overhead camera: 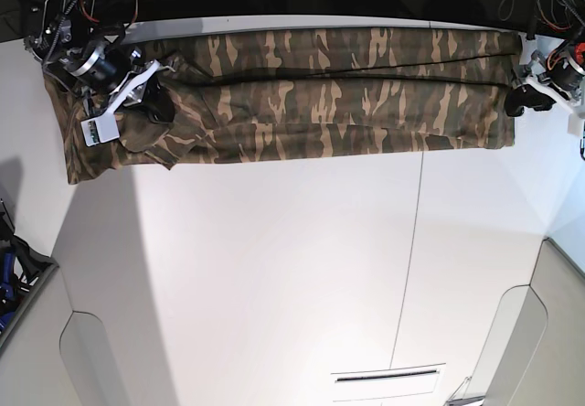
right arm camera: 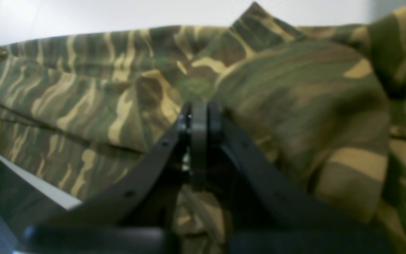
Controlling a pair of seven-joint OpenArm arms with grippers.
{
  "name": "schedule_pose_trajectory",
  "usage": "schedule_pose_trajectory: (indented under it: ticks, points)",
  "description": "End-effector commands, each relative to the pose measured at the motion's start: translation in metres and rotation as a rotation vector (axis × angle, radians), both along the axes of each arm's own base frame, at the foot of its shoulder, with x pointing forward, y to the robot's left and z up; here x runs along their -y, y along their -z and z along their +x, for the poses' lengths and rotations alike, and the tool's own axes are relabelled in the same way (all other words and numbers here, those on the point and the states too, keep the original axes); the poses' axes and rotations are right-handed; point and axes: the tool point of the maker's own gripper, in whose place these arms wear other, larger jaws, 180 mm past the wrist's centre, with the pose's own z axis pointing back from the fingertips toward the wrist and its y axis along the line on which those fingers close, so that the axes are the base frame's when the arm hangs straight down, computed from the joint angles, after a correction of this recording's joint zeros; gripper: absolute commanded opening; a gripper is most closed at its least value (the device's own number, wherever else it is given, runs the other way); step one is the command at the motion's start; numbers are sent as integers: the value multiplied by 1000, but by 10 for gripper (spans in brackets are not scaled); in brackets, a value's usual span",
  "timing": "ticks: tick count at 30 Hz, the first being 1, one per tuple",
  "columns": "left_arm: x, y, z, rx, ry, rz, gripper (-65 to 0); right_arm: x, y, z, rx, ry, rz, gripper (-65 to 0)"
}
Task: Fold the T-shirt properly
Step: 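Pull the folded strip taut with both grippers and flatten it, then grasp the strip end with the left gripper and fold it toward the right gripper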
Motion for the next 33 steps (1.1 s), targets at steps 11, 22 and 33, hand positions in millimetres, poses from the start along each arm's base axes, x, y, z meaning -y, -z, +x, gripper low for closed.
schedule_pose_trajectory:
  ticks: [11,22,33]
  points:
    - [44,3,-23,5,129,-177,-186,0,-13,9,52,2,16,-650]
    - [72,-10,24,134,185,-220,-650,-2,-10,6,29,-8,17,-650]
    - [22,-63,74,211,222,-16,-650,-10,-52,15,144,-56,-25,-650]
